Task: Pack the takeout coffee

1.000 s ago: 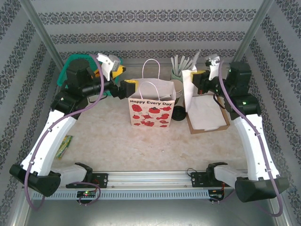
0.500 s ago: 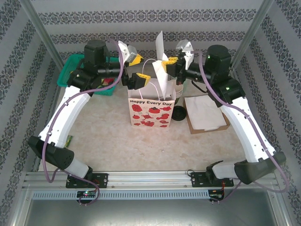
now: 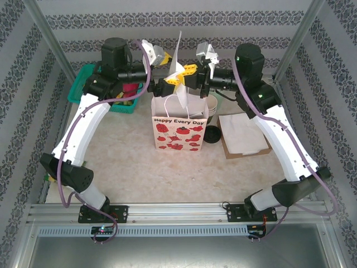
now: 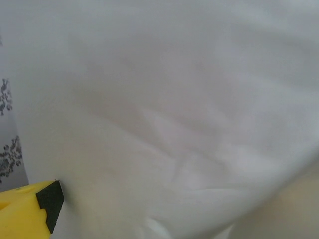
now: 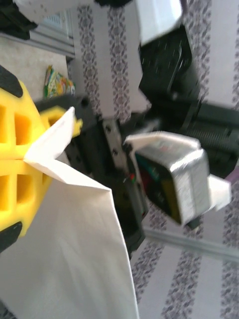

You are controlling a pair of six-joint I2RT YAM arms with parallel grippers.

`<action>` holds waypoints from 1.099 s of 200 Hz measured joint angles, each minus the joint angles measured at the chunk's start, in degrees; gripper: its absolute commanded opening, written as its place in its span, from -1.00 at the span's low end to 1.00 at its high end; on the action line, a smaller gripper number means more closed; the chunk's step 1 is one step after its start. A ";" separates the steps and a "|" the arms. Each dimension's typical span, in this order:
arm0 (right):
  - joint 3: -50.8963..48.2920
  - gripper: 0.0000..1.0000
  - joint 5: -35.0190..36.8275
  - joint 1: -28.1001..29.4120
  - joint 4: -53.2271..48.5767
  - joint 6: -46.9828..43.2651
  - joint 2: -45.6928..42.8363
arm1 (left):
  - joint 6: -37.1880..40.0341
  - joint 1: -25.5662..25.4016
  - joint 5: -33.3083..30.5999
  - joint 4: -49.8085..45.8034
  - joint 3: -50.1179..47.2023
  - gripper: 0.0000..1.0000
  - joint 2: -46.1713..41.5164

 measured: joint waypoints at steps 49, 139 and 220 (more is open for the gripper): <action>6.38 -1.00 -9.40 0.00 0.00 0.83 4.17 | 9.42 1.27 10.23 -7.63 11.21 0.87 6.29; 8.15 -0.20 -5.18 -3.08 -0.55 1.95 6.93 | 17.27 1.27 13.05 -18.60 13.79 -0.97 9.14; 7.21 0.96 -2.80 -4.46 -5.95 -1.16 6.95 | 17.38 1.27 11.37 -19.12 13.18 -1.00 9.14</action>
